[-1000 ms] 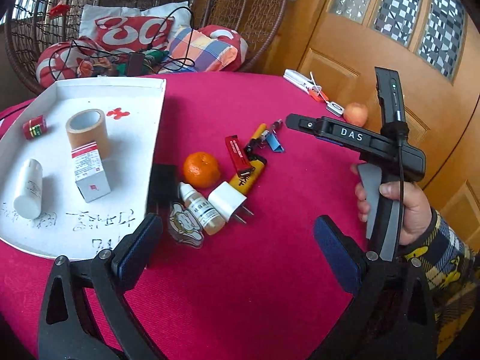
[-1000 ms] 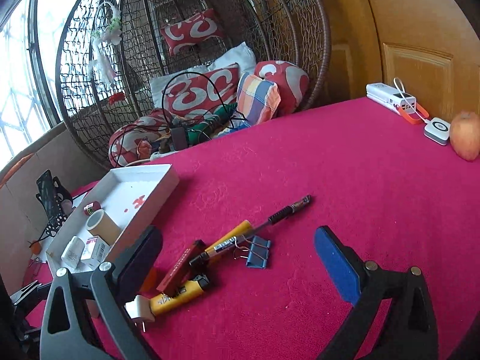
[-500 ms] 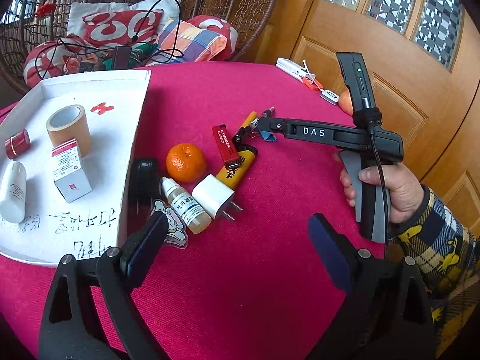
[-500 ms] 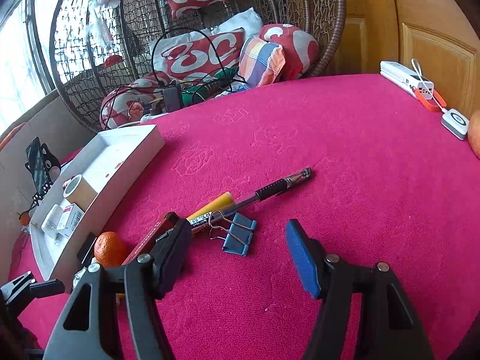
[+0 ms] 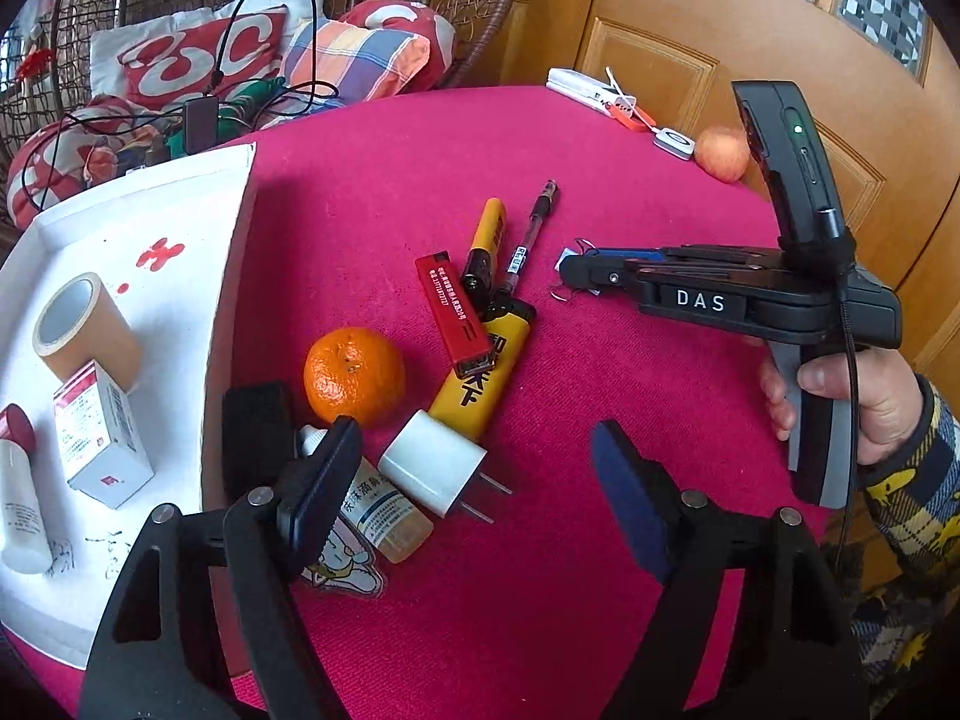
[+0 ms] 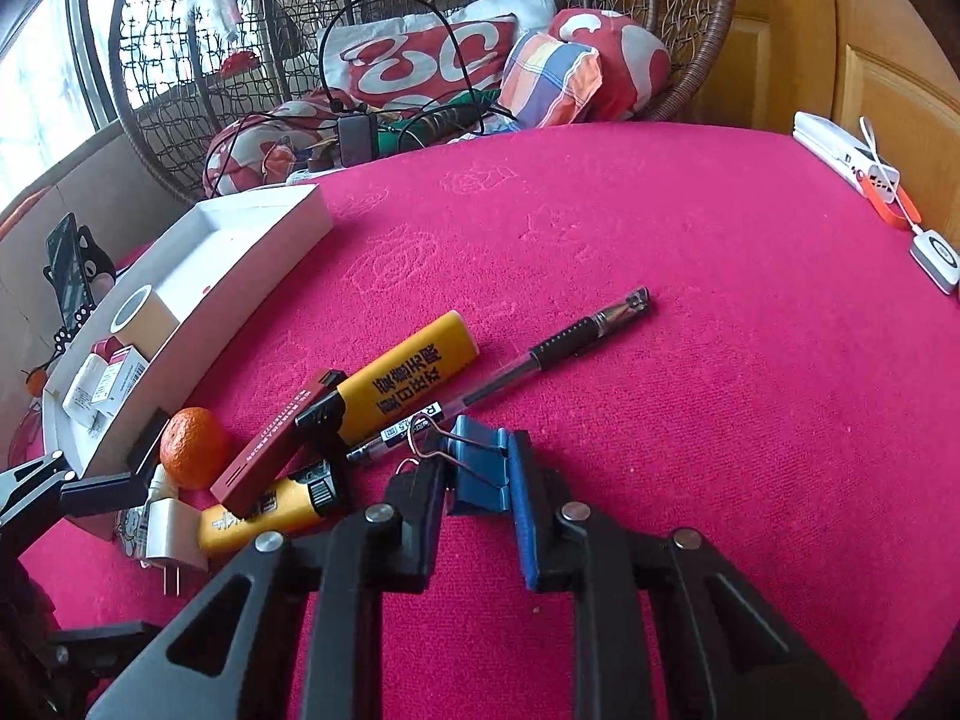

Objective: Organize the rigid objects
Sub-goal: 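Grasp the blue binder clip with the right tool while the left tool grasps the white charger plug, then carry the plug with the left tool while the right tool carries the clip into the tray, releasing both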

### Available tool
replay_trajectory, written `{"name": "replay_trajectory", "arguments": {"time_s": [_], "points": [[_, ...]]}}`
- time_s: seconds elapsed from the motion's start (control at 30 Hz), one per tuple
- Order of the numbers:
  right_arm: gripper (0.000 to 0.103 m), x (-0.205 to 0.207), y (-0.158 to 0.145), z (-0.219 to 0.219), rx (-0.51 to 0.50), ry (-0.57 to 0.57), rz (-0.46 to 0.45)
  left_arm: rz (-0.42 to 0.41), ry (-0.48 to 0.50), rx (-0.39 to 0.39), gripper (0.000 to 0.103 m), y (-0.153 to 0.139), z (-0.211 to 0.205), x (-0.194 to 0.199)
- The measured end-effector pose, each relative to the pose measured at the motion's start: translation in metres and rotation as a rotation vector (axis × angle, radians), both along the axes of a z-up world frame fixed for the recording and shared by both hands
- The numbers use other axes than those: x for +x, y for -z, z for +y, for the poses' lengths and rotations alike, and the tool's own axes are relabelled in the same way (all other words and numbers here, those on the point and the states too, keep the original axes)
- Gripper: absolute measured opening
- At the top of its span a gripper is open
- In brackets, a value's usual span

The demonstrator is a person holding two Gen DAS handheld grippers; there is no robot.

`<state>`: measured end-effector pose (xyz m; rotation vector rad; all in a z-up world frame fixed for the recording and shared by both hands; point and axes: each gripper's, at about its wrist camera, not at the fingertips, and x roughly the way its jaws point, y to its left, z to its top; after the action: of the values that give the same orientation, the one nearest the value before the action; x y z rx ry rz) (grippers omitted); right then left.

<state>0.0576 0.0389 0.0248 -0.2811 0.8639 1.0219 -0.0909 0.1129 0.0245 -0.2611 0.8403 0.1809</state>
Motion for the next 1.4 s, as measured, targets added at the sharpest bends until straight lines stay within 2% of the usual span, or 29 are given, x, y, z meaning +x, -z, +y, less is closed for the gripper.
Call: {"name": "replay_trajectory", "arguments": {"time_s": [0.13, 0.27, 0.3, 0.33, 0.4, 0.47, 0.5, 0.6, 0.67, 0.73, 0.97, 1.13, 1.4], "points": [[0.019, 0.007, 0.001, -0.008, 0.04, 0.007, 0.06, 0.029, 0.019, 0.018, 0.08, 0.003, 0.004, 0.01], [0.02, 0.008, 0.001, -0.007, 0.039, 0.006, 0.059, 0.071, 0.033, 0.055, 0.079, 0.007, 0.004, 0.015], [0.02, 0.009, 0.002, -0.008, 0.044, 0.006, 0.065, 0.081, 0.041, 0.067, 0.074, 0.007, 0.002, 0.014], [0.019, 0.01, 0.002, -0.009, 0.049, 0.006, 0.073, 0.089, 0.061, 0.066, 0.064, 0.007, -0.002, 0.013], [0.019, 0.012, 0.002, -0.011, 0.059, 0.006, 0.087, 0.094, 0.106, 0.082, 0.064, 0.006, -0.012, 0.01], [0.02, 0.012, 0.002, -0.011, 0.06, 0.006, 0.09, 0.122, 0.115, 0.149, 0.064, 0.008, -0.018, 0.013], [0.02, 0.011, 0.002, -0.009, 0.058, 0.006, 0.087, 0.137, 0.112, 0.159, 0.064, 0.01, -0.016, 0.016], [0.02, 0.009, 0.001, -0.008, 0.055, 0.006, 0.082, 0.156, 0.1, 0.1, 0.064, 0.018, -0.007, 0.021], [0.02, 0.009, 0.001, -0.008, 0.059, 0.006, 0.088, 0.149, 0.095, 0.113, 0.063, 0.019, -0.01, 0.019], [0.02, 0.01, 0.001, -0.007, 0.063, 0.007, 0.095, 0.136, 0.076, 0.125, 0.046, 0.017, -0.012, 0.016], [0.019, 0.007, 0.001, -0.007, 0.055, 0.01, 0.077, 0.078, 0.033, 0.083, 0.046, 0.009, -0.02, -0.002], [0.019, -0.001, -0.004, -0.018, 0.078, 0.023, 0.086, -0.013, 0.018, 0.107, 0.046, -0.014, -0.03, -0.016], [0.02, -0.013, -0.041, -0.028, 0.178, -0.005, 0.05, -0.14, -0.089, 0.092, 0.046, -0.044, -0.016, -0.037]]}}
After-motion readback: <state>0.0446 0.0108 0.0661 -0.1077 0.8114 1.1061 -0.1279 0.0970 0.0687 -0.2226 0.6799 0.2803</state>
